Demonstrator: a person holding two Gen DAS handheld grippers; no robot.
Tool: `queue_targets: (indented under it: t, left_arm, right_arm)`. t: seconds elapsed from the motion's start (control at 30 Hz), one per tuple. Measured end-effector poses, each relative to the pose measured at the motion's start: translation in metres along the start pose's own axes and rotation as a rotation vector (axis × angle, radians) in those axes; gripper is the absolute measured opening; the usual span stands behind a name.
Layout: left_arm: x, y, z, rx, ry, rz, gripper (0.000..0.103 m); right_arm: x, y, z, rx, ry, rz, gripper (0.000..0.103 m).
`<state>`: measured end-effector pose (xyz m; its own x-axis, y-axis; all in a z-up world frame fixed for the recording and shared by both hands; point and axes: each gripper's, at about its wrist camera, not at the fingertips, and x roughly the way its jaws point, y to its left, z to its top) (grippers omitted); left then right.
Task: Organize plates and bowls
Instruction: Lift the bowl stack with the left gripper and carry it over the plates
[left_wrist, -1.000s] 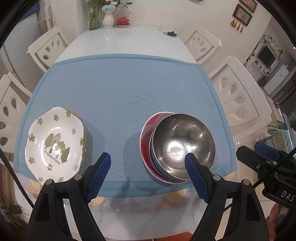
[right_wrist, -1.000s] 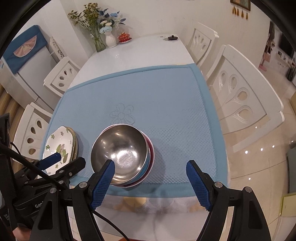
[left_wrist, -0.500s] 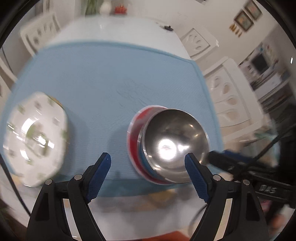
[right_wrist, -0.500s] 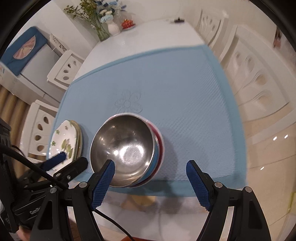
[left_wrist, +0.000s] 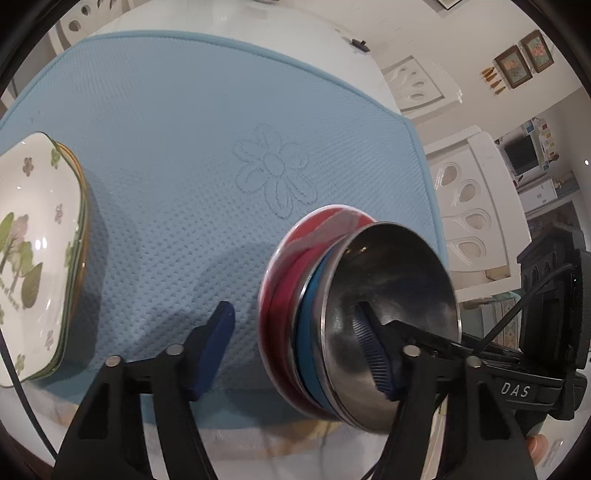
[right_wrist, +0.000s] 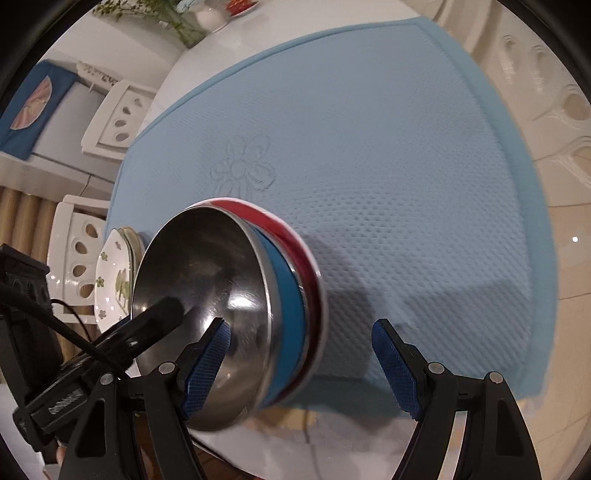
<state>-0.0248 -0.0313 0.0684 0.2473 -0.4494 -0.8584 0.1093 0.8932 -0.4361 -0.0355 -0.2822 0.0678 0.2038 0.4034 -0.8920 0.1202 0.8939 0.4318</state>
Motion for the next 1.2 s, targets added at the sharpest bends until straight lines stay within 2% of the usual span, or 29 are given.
queue_targets:
  t: [0.17, 0.2, 0.23, 0.33, 0.37, 0.47, 0.7, 0.87, 1.2]
  left_arm:
    - [0.008, 0.011, 0.001, -0.053, -0.003, -0.044, 0.06]
    - [0.009, 0.013, 0.001, -0.062, -0.002, -0.049, 0.06]
    - [0.011, 0.013, 0.002, -0.072, 0.002, -0.047, 0.06]
    - [0.018, 0.013, 0.002, -0.076, 0.014, -0.045, 0.06]
    - [0.019, 0.011, 0.002, -0.077, 0.01, -0.045, 0.055]
    - [0.021, 0.009, 0.003, -0.081, 0.014, -0.063, 0.043]
    - [0.017, -0.003, 0.004, -0.059, -0.013, -0.014, 0.041]
    - [0.01, -0.005, 0.005, -0.086, -0.028, 0.001, 0.041]
    - [-0.044, -0.015, 0.019, -0.106, -0.142, 0.032, 0.041]
  right_arm:
    - [0.014, -0.01, 0.004, 0.018, 0.018, 0.086, 0.074]
    - [0.017, -0.011, 0.004, 0.027, 0.024, 0.1, 0.07]
    - [0.021, -0.014, 0.004, 0.038, 0.032, 0.1, 0.06]
    - [0.026, -0.017, 0.005, 0.045, 0.037, 0.143, 0.058]
    - [0.026, -0.015, 0.005, 0.036, 0.036, 0.144, 0.057]
    - [0.025, -0.014, 0.006, 0.021, 0.032, 0.139, 0.057]
    - [0.02, -0.01, 0.008, 0.014, 0.016, 0.123, 0.054]
    - [0.015, -0.008, 0.009, 0.003, 0.02, 0.108, 0.053]
    - [-0.015, 0.021, 0.019, -0.037, -0.006, 0.134, 0.054]
